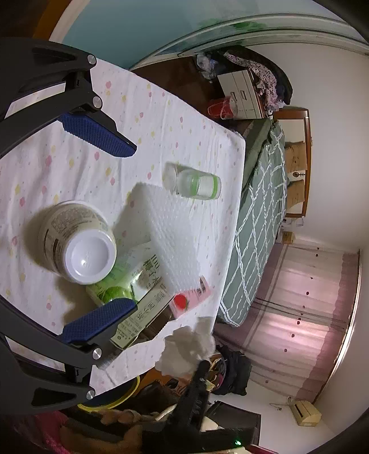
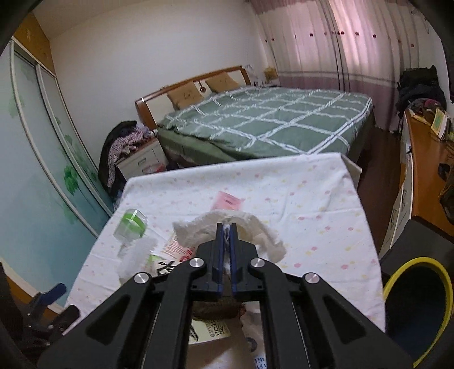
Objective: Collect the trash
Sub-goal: 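Grasp the crumpled white tissue with the right gripper and lift it, then drop the tissue into the bin by opening the right gripper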
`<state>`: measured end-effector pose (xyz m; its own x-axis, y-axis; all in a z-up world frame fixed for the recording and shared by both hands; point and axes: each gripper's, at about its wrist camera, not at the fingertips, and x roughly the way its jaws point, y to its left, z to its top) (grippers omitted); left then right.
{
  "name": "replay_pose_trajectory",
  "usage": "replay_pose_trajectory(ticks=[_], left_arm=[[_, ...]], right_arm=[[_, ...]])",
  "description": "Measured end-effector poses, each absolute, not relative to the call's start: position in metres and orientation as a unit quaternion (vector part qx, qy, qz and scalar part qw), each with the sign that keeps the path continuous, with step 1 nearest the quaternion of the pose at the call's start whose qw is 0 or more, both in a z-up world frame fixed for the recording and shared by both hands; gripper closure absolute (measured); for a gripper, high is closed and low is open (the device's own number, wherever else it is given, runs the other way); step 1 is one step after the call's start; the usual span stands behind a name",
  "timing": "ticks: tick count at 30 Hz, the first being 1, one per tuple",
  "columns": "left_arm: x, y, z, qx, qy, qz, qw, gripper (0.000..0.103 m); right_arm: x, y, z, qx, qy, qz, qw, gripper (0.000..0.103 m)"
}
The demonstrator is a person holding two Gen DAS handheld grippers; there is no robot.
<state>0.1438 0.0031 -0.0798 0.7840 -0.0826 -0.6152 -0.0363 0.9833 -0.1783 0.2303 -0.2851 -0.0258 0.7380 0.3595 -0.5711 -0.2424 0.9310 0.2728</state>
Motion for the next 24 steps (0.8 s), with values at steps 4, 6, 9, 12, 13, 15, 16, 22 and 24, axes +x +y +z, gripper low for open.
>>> replay_pose_trajectory(ticks=[4, 6, 9, 12, 13, 15, 16, 22, 24], left_arm=[[0.141, -0.001, -0.077, -0.084, 0.326, -0.016, 0.942, 0.005], [0.139, -0.003, -0.077, -0.083, 0.325, -0.018, 0.942, 0.005], [0.138, -0.005, -0.075, -0.081, 0.325, -0.02, 0.942, 0.005], [0.138, -0.01, -0.076, -0.079, 0.327, -0.024, 0.941, 0.005], [0.137, -0.01, -0.076, -0.078, 0.328, -0.025, 0.941, 0.005], [0.137, -0.015, -0.078, -0.074, 0.33, -0.029, 0.941, 0.005], [0.137, -0.017, -0.078, -0.072, 0.331, -0.031, 0.94, 0.005], [0.139, -0.033, -0.081, -0.061, 0.337, -0.043, 0.938, 0.005], [0.139, -0.037, -0.082, -0.058, 0.339, -0.046, 0.938, 0.005]], right_arm=[[0.216, -0.294, -0.007, 0.094, 0.3, 0.165, 0.935, 0.099], [0.21, -0.3, -0.002, 0.099, 0.293, 0.163, 0.937, 0.099], [0.2, -0.313, 0.001, 0.104, 0.286, 0.148, 0.941, 0.099], [0.189, -0.335, -0.006, 0.117, 0.285, 0.119, 0.944, 0.099], [0.187, -0.342, -0.009, 0.121, 0.286, 0.11, 0.944, 0.099], [0.179, -0.358, -0.017, 0.129, 0.288, 0.088, 0.945, 0.099], [0.175, -0.368, -0.022, 0.135, 0.289, 0.075, 0.945, 0.099], [0.151, -0.422, -0.049, 0.153, 0.295, -0.018, 0.943, 0.099], [0.145, -0.44, -0.06, 0.161, 0.299, -0.048, 0.939, 0.099]])
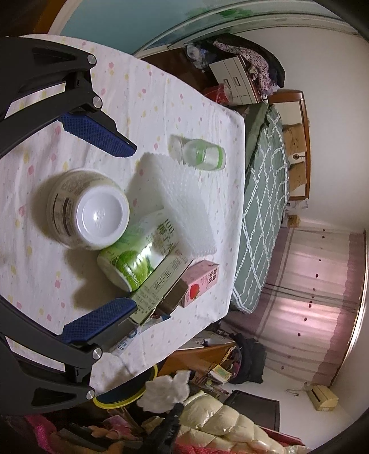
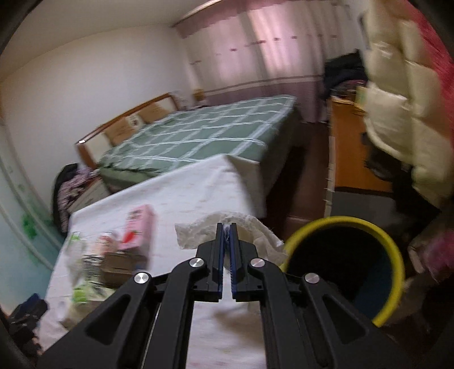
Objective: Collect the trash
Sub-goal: 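Drop the tissue into the bin by opening the right gripper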
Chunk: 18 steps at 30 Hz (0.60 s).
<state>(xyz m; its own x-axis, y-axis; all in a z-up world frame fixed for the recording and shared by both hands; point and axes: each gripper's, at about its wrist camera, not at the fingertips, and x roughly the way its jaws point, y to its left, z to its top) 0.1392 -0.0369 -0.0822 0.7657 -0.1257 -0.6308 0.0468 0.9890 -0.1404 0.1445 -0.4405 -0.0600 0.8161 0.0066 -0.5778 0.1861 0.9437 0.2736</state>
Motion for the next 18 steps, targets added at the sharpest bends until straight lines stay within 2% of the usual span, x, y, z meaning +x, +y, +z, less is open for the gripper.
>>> replay_pose_trajectory(ticks=[10, 15, 18], left_arm=[[0.14, -0.052, -0.082, -0.042, 0.343, -0.05, 0.937, 0.005], [0.142, -0.057, -0.084, -0.036, 0.347, -0.051, 0.936, 0.005], [0.143, -0.059, -0.085, -0.034, 0.348, -0.053, 0.935, 0.005]], right_arm=[[0.134, -0.503, -0.112, 0.192, 0.329, -0.133, 0.915, 0.097], [0.135, -0.507, -0.121, 0.187, 0.336, -0.152, 0.911, 0.097], [0.138, -0.505, -0.122, 0.187, 0.337, -0.154, 0.91, 0.089]])
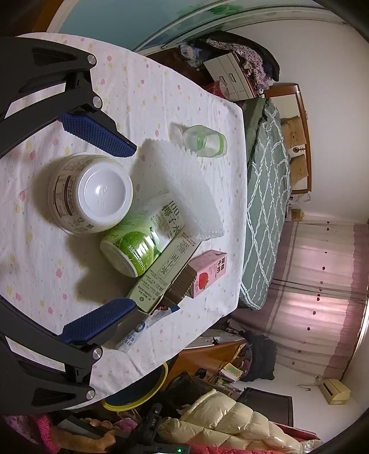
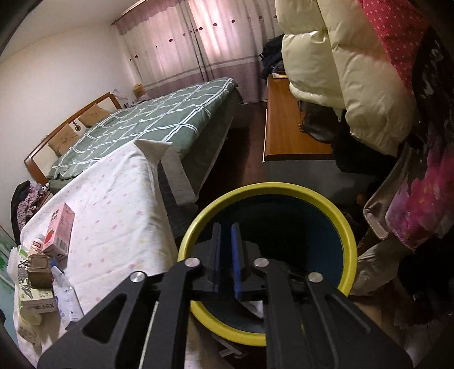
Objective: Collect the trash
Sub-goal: 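Drop the tissue into the bin by opening the right gripper, then grasp the white plastic tub with the left gripper and lift it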
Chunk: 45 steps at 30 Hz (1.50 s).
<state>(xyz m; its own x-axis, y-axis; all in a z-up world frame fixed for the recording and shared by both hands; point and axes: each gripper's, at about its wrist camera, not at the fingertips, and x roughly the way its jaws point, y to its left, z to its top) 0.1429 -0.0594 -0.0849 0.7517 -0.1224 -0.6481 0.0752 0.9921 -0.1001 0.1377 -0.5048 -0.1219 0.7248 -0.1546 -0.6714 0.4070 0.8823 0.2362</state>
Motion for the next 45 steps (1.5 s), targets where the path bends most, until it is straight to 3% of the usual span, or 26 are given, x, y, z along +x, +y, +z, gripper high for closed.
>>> replay_pose_trajectory(ticks=[10, 24, 33, 37, 45], left_arm=[[0.147, -0.056, -0.094, -0.026, 0.357, -0.041, 0.933, 0.005], [0.156, -0.035, -0.132, -0.011, 0.401, -0.026, 0.916, 0.005], [0.171, -0.03, -0.148, -0.011, 0.423, -0.04, 0.905, 0.013], [0.179, -0.029, -0.15, -0.014, 0.425, -0.048, 0.904, 0.021], [0.178, -0.029, -0.15, -0.014, 0.424, -0.053, 0.904, 0.022]], right_arm=[[0.139, -0.5, -0.122, 0.185, 0.337, -0.145, 0.912, 0.076], [0.145, -0.488, -0.122, 0.18, 0.343, -0.131, 0.913, 0.076], [0.145, -0.484, -0.124, 0.18, 0.345, -0.127, 0.913, 0.076], [0.146, -0.484, -0.124, 0.18, 0.345, -0.127, 0.912, 0.076], [0.145, -0.484, -0.124, 0.181, 0.345, -0.126, 0.912, 0.076]])
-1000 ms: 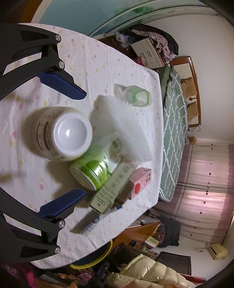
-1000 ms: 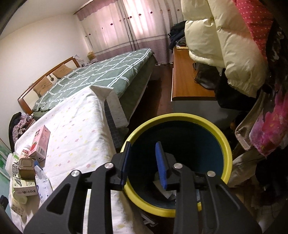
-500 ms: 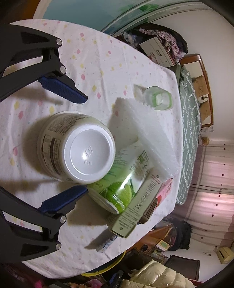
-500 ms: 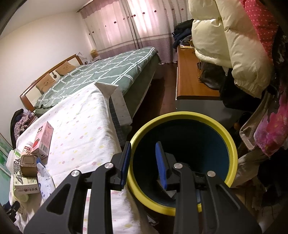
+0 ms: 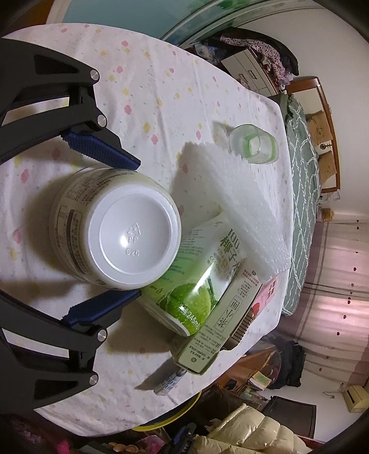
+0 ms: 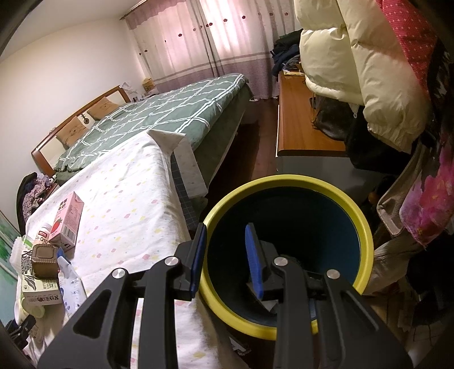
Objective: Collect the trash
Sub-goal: 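Grasp the white plastic tub with the left gripper and lift it, then carry the white tub over the bin and open the left gripper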
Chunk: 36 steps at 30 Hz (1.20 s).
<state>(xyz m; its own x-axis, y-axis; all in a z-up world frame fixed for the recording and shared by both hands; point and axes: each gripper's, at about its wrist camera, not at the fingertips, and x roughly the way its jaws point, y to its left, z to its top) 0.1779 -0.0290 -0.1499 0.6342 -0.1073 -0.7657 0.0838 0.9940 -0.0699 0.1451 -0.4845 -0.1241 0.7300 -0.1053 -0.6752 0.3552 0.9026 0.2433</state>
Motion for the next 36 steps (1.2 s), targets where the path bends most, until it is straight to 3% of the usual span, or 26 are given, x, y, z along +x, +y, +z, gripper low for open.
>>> replay_pose_trajectory(ticks=[17, 36], left_arm=[[0.127, -0.066, -0.09, 0.013, 0.381, -0.102, 0.919, 0.022], [0.186, -0.297, -0.066, 0.098, 0.355, -0.28, 0.886, 0.022]], right_arm=[[0.128, -0.495, -0.126, 0.187, 0.339, -0.128, 0.913, 0.076], [0.063, -0.563, -0.129, 0.193, 0.322, -0.177, 0.91, 0.07]])
